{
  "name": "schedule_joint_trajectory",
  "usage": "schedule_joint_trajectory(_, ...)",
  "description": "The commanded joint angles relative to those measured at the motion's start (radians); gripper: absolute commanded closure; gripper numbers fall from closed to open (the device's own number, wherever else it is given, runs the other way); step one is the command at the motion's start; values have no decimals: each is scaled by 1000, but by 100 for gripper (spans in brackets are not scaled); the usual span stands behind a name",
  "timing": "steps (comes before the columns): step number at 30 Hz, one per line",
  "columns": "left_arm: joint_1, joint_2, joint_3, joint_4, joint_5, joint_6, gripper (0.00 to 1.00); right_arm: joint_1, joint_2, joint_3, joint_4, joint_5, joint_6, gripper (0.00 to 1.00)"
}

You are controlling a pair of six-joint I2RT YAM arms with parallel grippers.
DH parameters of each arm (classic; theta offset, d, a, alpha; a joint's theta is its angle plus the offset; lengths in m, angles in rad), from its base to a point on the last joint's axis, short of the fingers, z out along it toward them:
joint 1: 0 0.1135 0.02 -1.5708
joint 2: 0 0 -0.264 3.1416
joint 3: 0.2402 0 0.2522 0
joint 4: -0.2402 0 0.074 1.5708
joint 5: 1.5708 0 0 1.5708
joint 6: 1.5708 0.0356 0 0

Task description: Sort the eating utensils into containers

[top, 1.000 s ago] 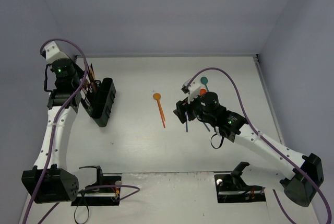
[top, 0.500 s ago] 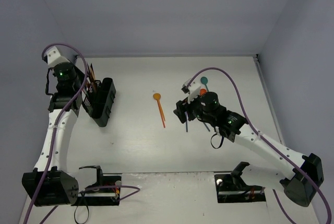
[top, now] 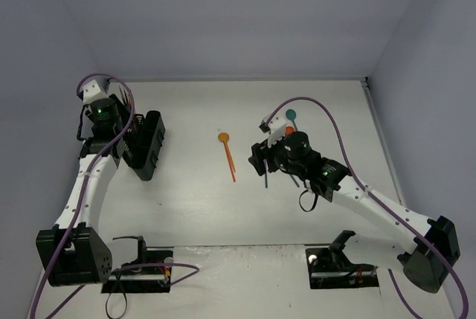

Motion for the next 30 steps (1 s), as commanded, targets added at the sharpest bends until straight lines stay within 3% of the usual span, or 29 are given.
schedule_joint_trajectory(1,0,-80,86,-18,48,36,47,-31,21,-6,53,53,63,41)
schedule_joint_trajectory(4,-25,-101,139,-112,101,42,41,-74,22,-20,48,68,91,43)
schedule_joint_trajectory(7,-61,-103,170,-199,139,34,41,-123,21,-37,43,58,132,45)
schedule_joint_trajectory(12,-230,-98,186,-290,177,51,40,-157,92,-11,21,18,147,54)
schedule_joint_trajectory(21,-266,-118,66,-313,333,36,39,-131,315,100,14,1,186,57)
schedule_joint_trajectory(26,-429,-29,79,-280,224,-39,39,-138,335,92,13,103,229,57)
schedule_joint_trajectory(30,-554,137,158,-237,138,-118,39,-169,278,30,10,172,275,56)
